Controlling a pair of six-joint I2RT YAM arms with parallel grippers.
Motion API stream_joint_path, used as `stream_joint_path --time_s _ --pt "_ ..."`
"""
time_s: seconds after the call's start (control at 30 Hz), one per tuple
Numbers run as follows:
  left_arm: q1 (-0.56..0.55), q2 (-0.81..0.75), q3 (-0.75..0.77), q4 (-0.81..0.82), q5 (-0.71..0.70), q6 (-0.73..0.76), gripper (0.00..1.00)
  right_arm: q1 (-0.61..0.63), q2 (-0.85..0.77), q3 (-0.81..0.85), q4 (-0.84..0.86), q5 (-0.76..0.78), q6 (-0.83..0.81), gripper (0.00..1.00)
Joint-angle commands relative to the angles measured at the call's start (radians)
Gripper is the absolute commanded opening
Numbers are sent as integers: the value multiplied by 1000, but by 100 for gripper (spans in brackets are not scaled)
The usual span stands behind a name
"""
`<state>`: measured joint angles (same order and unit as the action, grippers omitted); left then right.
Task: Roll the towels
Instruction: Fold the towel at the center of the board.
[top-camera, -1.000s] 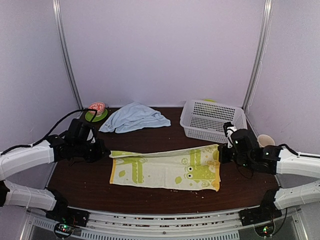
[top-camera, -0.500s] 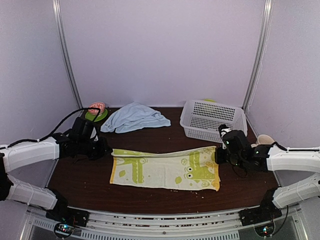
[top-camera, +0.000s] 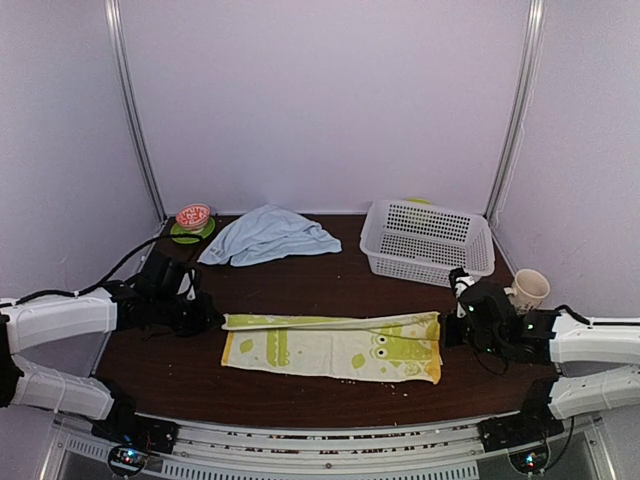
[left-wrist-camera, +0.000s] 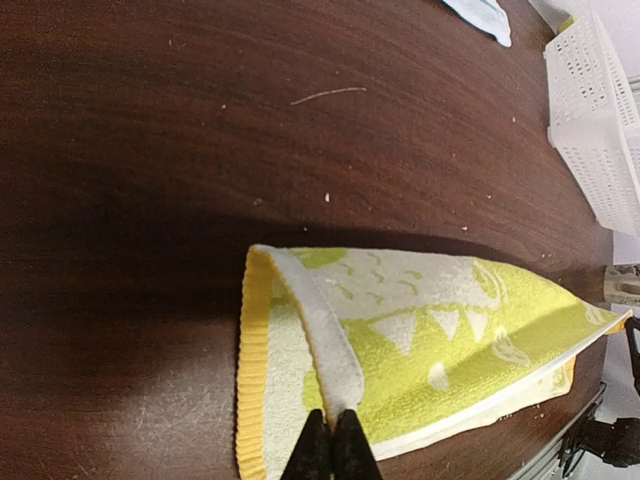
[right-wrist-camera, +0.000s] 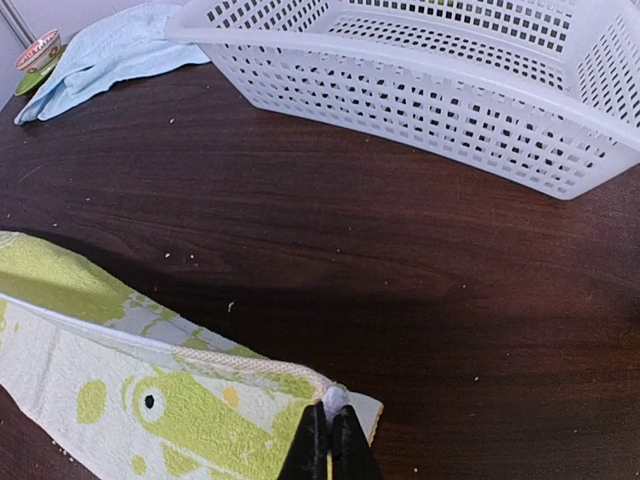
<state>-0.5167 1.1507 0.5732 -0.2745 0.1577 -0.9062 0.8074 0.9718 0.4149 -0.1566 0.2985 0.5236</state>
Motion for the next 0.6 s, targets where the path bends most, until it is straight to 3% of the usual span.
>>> stream_joint_path --time_s 0.0,0.57 --pt "9 -25 -14 14 3 15 0 10 -23 -21 -30 -1 46 0" --pt "8 -2 -28 -55 45 51 0 84 -90 -40 -150 -26 136 0"
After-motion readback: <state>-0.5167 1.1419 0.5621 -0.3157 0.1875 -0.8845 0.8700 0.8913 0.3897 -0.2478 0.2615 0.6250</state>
